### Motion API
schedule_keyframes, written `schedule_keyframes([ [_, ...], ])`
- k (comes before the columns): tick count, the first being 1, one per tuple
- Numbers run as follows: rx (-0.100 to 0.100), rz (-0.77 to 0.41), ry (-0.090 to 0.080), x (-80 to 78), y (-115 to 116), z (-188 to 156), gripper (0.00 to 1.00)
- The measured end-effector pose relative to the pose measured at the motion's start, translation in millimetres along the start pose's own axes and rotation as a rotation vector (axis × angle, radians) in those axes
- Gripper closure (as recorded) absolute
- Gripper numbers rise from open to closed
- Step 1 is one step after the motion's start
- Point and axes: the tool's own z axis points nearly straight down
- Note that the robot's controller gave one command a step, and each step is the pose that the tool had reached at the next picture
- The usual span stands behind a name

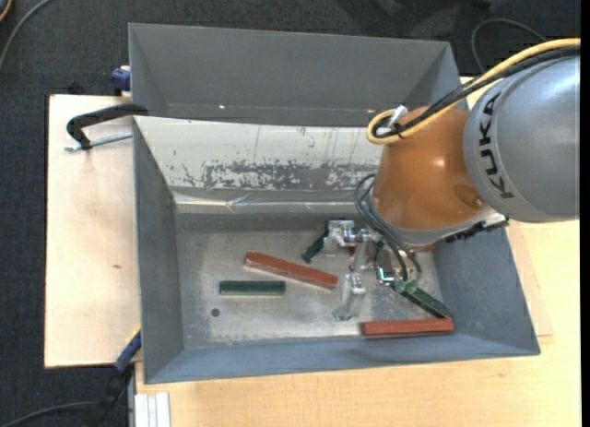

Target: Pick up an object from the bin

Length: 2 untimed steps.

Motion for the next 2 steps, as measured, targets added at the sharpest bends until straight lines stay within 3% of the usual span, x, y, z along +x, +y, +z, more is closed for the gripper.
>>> schedule_keyframes([
  [1,0.000,-0.061,-0.007,-21.2,25.4,68.9,0.00],
  [2,-0.004,-0.059,-0.017,-23.8,26.1,63.0,1.00],
])
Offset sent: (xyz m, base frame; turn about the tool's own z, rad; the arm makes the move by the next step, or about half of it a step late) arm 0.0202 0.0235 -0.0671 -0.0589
